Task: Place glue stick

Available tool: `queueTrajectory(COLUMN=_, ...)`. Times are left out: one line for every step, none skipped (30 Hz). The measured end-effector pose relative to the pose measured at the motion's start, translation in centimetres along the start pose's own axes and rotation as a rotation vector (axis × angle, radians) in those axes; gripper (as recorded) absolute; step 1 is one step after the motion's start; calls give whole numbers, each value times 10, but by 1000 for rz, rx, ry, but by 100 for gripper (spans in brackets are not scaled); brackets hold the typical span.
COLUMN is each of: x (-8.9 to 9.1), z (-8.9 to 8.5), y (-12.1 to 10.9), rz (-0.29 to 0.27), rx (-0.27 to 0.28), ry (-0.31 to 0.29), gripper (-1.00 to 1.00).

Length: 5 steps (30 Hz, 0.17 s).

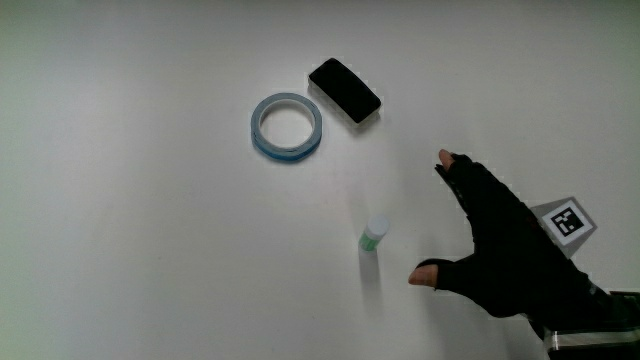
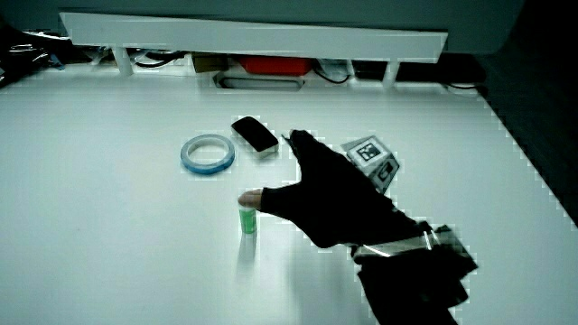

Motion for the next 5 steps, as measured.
queueTrajectory(x=-2, z=2, y=-1, rz=16, rx=-1, ry=-6, gripper=-100)
queueTrajectory(x=-4, z=5, y=-1, rz=22, rx=-6, ry=-45, gripper=-100)
queueTrajectory(x=-7, z=6, y=-2, rz=28, rx=-5, ry=-27, gripper=-100)
queueTrajectory(x=-8, z=7, y=-3, rz=33, rx=-5, ry=-47, gripper=-100)
queueTrajectory(x=-9, z=8, y=-4, rz=28, rx=-6, ry=-39, gripper=-100)
